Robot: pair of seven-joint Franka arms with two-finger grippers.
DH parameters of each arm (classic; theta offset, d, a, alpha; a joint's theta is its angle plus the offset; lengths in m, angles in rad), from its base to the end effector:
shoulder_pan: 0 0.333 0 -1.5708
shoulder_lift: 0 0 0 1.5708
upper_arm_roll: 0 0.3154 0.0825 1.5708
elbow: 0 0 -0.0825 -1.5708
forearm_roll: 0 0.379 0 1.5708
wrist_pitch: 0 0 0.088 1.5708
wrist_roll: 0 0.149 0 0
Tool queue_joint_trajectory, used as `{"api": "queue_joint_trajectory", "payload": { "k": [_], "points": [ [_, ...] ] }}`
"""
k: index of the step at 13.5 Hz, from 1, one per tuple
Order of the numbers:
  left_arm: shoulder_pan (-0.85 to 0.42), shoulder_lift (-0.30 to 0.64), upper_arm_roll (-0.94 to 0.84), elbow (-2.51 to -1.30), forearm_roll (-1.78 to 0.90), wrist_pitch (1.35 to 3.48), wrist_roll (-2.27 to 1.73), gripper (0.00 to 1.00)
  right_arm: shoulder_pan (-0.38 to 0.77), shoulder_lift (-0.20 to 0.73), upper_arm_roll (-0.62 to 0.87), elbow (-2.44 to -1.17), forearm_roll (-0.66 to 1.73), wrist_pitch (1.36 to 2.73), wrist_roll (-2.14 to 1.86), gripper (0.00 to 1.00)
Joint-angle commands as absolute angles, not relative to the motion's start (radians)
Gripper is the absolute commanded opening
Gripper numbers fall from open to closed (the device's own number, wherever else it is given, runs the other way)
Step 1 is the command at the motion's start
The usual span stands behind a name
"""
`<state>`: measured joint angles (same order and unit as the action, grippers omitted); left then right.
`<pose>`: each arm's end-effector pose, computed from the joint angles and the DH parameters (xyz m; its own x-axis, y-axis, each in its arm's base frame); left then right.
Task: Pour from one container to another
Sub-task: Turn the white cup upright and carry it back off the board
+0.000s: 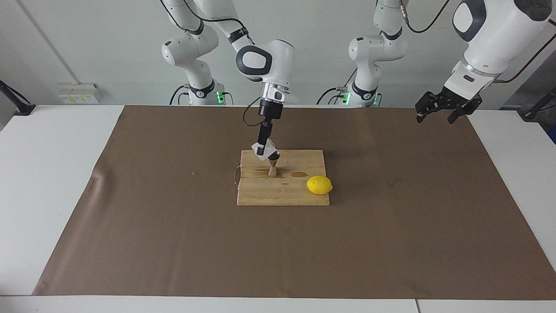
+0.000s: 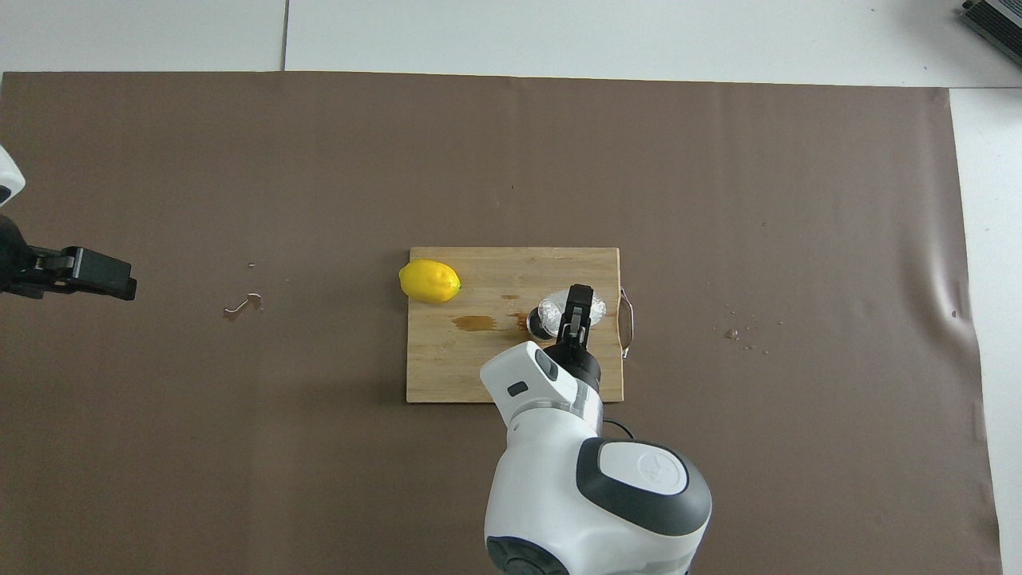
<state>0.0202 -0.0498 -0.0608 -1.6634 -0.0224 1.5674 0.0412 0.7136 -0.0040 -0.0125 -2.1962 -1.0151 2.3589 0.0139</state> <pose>0.5293 -0.0255 0.5654 0.9956 -0.0815 -0.0454 -0.0806 -0.9965 0.0212 0.4518 0.3340 0.3792 0.2259 0.9693 -0.0968 0.7152 -0.0976 0.6921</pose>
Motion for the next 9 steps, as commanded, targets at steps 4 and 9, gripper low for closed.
{"api": "queue_joint_trajectory", "payload": {
  "k": [4,9],
  "points": [
    [0.021,-0.074,-0.055,-1.674,-0.015,1.603,0.046,1.00,0.675,0.002,-0.003,-2.180,-0.866,2.404,-0.027,0.06],
    [0.020,-0.074,-0.055,-1.684,-0.015,1.592,0.048,1.00,0.638,-0.031,-0.009,-2.178,-0.668,2.404,-0.198,0.06]
  ]
}}
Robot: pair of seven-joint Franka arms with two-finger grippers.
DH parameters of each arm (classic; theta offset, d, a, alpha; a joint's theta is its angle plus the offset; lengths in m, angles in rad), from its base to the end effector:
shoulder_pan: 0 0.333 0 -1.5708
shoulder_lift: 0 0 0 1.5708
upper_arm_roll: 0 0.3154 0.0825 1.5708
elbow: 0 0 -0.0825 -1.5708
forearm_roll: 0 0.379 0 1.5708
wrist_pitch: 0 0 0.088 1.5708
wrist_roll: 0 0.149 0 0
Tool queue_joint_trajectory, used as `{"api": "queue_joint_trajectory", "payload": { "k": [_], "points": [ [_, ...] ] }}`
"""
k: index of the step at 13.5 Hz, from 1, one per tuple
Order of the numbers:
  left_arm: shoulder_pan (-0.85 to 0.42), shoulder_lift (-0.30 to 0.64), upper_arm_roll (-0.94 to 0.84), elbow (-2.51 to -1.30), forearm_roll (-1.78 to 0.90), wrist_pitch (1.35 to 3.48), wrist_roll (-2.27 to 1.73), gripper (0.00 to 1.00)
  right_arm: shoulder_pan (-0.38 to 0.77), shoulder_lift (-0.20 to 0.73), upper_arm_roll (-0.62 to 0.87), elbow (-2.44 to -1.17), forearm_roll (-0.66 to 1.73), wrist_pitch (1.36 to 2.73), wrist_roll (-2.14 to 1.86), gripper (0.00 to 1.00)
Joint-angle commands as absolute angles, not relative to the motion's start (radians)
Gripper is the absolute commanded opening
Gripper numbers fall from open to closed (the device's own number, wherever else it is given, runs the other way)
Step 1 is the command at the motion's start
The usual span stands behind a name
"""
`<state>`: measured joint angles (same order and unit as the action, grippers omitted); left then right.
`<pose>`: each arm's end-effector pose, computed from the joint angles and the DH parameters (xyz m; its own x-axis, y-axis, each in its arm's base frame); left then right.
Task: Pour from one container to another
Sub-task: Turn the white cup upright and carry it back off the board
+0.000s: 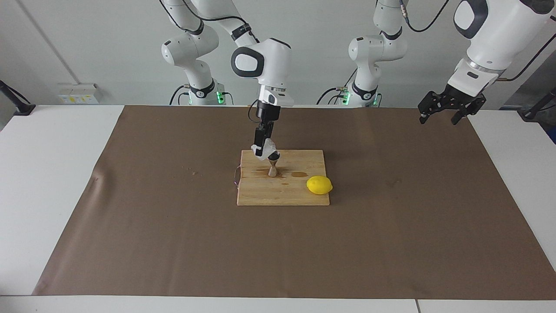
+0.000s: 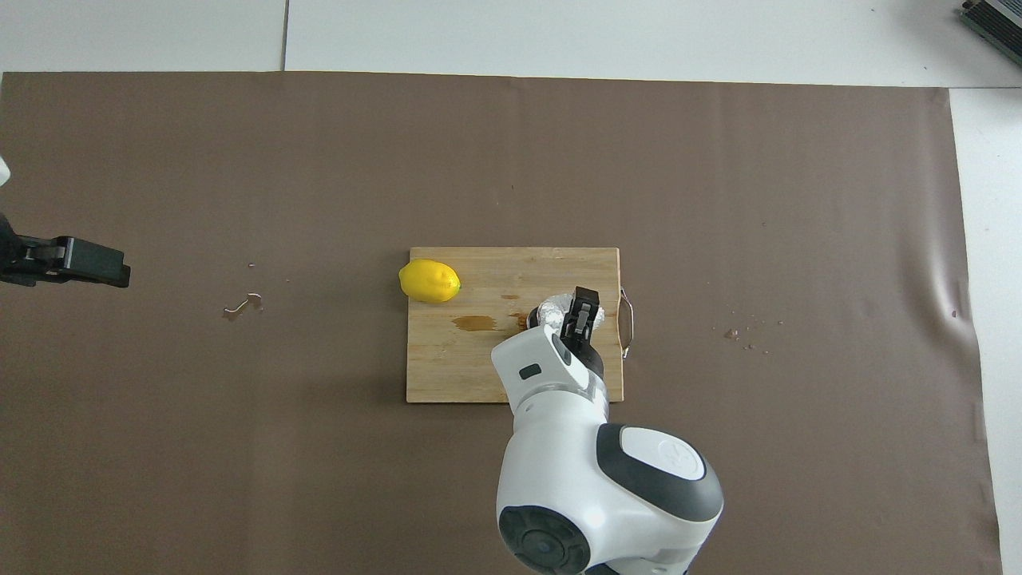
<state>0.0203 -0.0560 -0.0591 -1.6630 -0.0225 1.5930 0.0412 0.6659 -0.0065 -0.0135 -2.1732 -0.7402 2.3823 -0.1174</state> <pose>0.5318 -0.0247 0.5710 0.9968 -0.0793 -0.0133 -0.0790 -0.9967 0.0197 0.4640 0.3216 0.3862 0.3042 0.9526 -0.0089 0.7901 -0.2471 0.5609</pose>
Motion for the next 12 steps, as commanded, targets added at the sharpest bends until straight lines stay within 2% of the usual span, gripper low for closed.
{"api": "queue_joint_trajectory", "payload": {
  "k": [1,12],
  "points": [
    [0.018,-0.074,-0.055,-1.684,-0.015,1.594,0.048,1.00,0.621,-0.038,-0.009,-2.178,-0.620,2.404,-0.236,0.06],
    [0.020,-0.072,-0.055,-1.687,-0.015,1.597,0.048,1.00,0.387,-0.043,-0.012,-2.203,0.058,2.427,-0.944,0.05]
  ]
}}
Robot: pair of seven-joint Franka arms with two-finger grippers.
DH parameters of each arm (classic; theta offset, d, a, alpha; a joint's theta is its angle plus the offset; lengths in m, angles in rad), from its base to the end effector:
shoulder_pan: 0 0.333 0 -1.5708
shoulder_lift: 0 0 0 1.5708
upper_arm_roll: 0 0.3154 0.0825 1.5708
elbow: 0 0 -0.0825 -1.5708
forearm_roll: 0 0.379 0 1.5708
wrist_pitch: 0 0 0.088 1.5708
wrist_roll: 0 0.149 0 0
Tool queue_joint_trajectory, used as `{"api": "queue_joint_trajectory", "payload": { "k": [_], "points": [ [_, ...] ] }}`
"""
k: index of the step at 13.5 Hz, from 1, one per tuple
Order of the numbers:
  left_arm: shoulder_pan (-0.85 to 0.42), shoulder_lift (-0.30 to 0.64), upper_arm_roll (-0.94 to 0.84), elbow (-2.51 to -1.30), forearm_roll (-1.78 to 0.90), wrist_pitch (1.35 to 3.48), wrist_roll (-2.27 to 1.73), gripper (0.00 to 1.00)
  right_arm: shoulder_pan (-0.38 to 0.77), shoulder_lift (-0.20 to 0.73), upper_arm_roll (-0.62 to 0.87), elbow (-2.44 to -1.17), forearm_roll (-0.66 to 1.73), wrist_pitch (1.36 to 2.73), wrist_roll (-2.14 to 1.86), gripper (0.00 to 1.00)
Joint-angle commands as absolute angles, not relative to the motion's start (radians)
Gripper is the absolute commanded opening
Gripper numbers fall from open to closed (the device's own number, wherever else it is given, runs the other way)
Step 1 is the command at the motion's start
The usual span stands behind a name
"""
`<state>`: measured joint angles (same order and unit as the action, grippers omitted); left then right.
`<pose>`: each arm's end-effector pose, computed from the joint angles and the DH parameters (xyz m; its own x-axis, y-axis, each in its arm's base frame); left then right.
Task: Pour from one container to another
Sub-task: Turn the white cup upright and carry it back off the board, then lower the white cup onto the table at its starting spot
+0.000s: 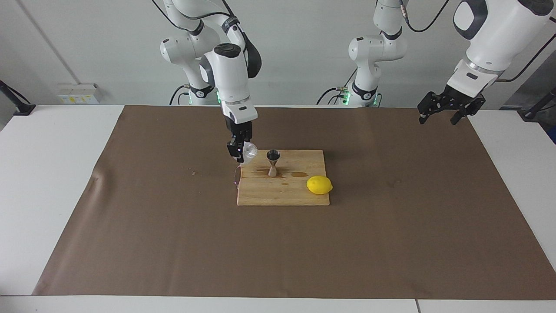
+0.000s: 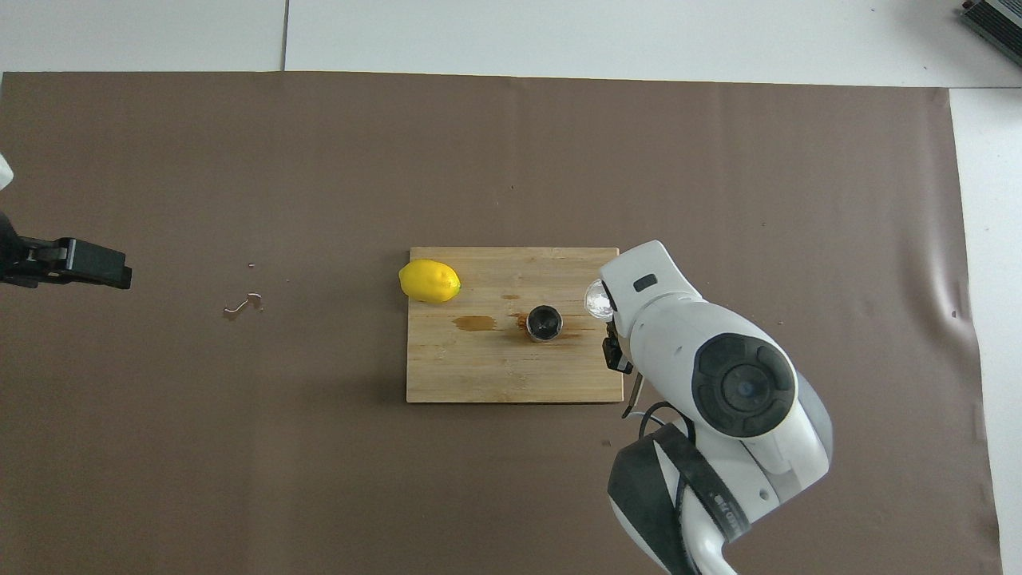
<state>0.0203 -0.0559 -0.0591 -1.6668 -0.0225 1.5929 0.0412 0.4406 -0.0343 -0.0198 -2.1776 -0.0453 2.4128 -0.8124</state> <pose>0.5315 -0.0247 0.5692 0.9967 -0.0793 -0.0173 -0.0789 -0.9967 0.0199 0.5112 0.2271 0.3949 0.2829 0.9465 0.1556 0.9245 -0.3123 0.2185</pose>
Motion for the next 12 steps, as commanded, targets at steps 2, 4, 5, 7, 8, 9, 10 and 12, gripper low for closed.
{"api": "queue_joint_trajectory", "payload": {
  "k": [2,4,5,7,8,9,10,12],
  "points": [
    [0.020,-0.072,-0.055,-1.687,-0.015,1.597,0.048,1.00,0.333,-0.037,-0.012,-2.220,0.183,2.415,-1.116,0.05],
    [0.020,-0.072,-0.055,-1.687,-0.015,1.597,0.048,1.00,0.270,-0.023,-0.012,-2.236,0.302,2.413,-1.279,0.05],
    [0.020,-0.072,-0.055,-1.689,-0.015,1.597,0.048,1.00,0.240,-0.011,-0.012,-2.237,0.352,2.399,-1.360,0.05],
    [0.020,-0.071,-0.055,-1.689,-0.015,1.598,0.048,1.00,0.169,0.018,-0.014,-2.237,0.441,2.369,-1.516,0.05],
    [0.018,-0.072,-0.055,-1.695,-0.015,1.601,0.048,1.00,0.143,0.031,-0.014,-2.238,0.474,2.356,-1.575,0.05],
    [0.015,-0.074,-0.055,-1.698,-0.015,1.600,0.048,1.00,0.117,0.044,-0.014,-2.241,0.503,2.333,-1.622,0.05],
    [0.011,-0.074,-0.055,-1.700,-0.015,1.598,0.048,1.00,0.097,0.060,-0.012,-2.246,0.538,2.326,-1.669,0.05],
    [0.008,-0.074,-0.055,-1.701,-0.015,1.597,0.048,1.00,0.071,0.074,-0.014,-2.261,0.606,2.327,-1.751,0.05]
  ]
}}
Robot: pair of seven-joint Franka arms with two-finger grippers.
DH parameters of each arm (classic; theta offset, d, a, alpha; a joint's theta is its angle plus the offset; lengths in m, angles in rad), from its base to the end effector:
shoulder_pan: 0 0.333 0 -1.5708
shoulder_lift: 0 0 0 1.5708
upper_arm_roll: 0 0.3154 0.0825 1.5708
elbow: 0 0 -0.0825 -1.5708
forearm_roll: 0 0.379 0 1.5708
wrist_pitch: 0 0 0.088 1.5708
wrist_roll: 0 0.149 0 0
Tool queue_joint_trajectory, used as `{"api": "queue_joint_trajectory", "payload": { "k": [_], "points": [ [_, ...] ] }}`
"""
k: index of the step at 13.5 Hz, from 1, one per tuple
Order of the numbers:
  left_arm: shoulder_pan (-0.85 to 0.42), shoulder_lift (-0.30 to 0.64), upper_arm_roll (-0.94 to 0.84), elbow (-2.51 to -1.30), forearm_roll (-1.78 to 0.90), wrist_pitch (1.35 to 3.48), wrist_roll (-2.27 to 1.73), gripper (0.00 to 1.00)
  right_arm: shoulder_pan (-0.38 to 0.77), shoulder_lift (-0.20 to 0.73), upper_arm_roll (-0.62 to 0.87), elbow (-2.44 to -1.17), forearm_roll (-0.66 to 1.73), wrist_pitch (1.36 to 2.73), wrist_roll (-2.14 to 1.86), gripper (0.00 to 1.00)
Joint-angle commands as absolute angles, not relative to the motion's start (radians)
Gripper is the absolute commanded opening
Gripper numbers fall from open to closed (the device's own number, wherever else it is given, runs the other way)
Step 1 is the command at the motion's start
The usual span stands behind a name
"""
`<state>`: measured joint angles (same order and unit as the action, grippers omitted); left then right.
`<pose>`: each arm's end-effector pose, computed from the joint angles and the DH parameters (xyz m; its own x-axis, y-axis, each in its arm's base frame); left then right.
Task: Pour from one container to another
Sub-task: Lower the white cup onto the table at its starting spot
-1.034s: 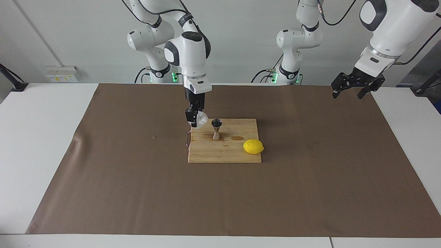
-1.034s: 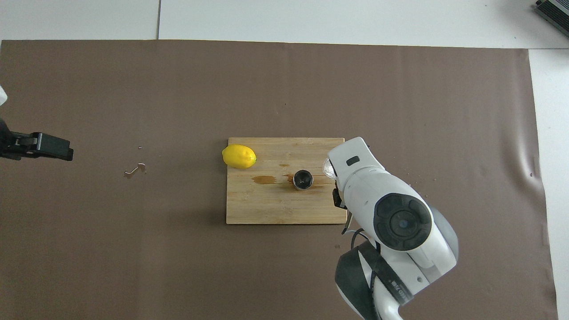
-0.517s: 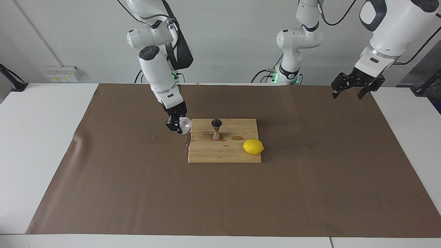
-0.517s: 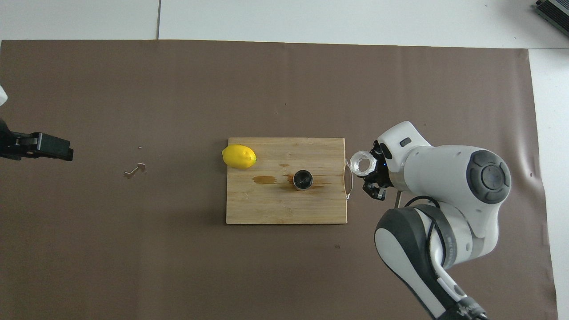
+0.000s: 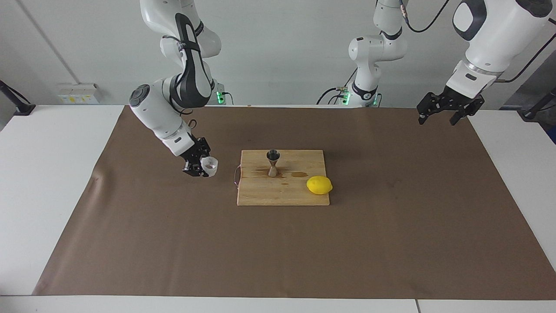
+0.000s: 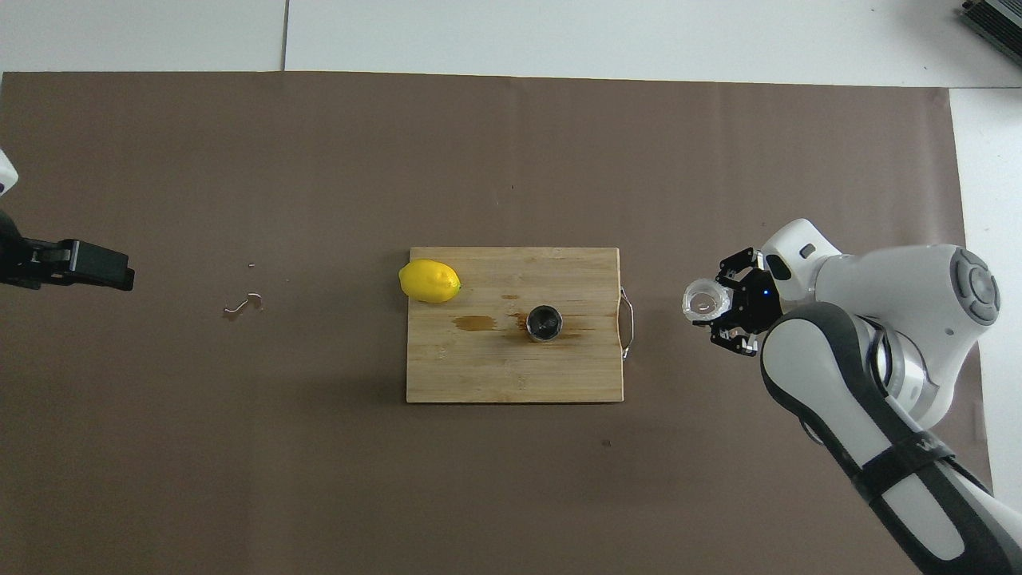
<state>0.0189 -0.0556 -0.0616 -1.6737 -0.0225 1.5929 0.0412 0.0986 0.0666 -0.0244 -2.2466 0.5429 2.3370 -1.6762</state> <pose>0.5309 -0.0267 0.5658 0.9962 -0.0831 -0.0245 -0.0826 -0.9964 0.0201 0.5311 0.0635 0.3048 0.1825 0.9058 0.3824 0.9810 -0.1939 -0.0089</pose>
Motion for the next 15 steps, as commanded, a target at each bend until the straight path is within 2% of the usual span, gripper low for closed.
{"api": "queue_joint_trajectory", "payload": {
  "k": [1,10,15],
  "points": [
    [0.006,-0.075,-0.055,-1.709,-0.015,1.598,0.048,1.00,0.051,0.078,-0.014,-2.272,0.624,2.324,-1.778,0.05],
    [0.003,-0.087,-0.057,-1.730,-0.015,1.606,0.046,1.00,-0.034,0.126,-0.015,-2.295,0.634,2.295,-1.900,0.09],
    [0.003,-0.089,-0.057,-1.730,-0.015,1.605,0.046,1.00,-0.051,0.146,-0.017,-2.301,0.630,2.293,-1.936,0.16]
  ]
}}
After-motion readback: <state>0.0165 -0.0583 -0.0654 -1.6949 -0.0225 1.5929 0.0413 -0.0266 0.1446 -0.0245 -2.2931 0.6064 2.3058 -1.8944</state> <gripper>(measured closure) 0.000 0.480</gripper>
